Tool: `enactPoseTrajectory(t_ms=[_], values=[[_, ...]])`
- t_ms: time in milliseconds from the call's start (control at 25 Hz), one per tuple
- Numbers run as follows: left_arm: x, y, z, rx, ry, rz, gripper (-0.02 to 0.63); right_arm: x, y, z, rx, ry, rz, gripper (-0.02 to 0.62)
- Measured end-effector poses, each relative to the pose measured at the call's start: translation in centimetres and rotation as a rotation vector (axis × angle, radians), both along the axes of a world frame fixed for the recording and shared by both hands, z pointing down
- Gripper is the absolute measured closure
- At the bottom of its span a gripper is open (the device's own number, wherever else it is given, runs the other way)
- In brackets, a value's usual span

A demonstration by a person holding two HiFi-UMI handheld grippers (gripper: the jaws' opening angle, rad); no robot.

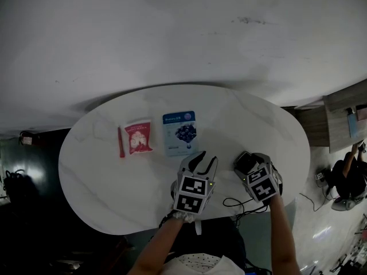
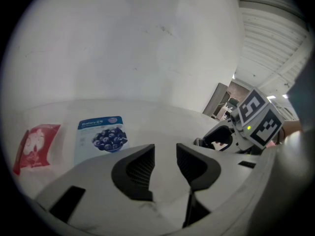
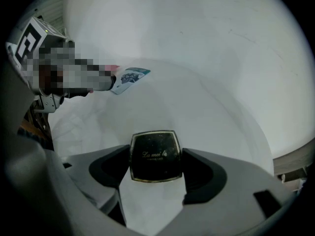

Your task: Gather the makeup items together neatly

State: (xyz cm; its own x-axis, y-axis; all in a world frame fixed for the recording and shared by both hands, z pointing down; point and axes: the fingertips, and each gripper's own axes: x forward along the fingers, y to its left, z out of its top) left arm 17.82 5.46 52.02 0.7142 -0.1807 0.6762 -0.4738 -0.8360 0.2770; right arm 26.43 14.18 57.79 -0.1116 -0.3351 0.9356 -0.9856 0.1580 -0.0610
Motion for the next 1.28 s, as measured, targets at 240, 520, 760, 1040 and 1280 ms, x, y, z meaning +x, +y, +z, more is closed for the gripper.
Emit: enactPoseTrajectory(t_ms=[240,520,760,1040,1280], values=[[-0.4,-0.2,0.1,-0.004,0.001,-0.016,0.430,-0.1,-0.1,0.0,0.004,0.003,0.008,0.244],[-1.0,-0.6,0.2,-0.003,0.001,-0.036,0.430,-0.6,-0.5,-0.2,0.024,-0.012,0.018,0.249],[-1.2,-0.6,0.1,-0.003,0.002,-0.042,0.430,-1.1,-0.8,-0.4,0.032,-0.014,0.009,0.252],[-1.2,-0.7,0.2,-0.005,0.001,-0.040,0.430,-1.3,-0.8,-0.3,0.021,-0.026,0.003,0.253],[-1.1,-0.6,0.2,-0.005,0.002,-0.033,0.430,-1.4,-0.9,-0.1,0.003,0.031,-0.058,0.245]])
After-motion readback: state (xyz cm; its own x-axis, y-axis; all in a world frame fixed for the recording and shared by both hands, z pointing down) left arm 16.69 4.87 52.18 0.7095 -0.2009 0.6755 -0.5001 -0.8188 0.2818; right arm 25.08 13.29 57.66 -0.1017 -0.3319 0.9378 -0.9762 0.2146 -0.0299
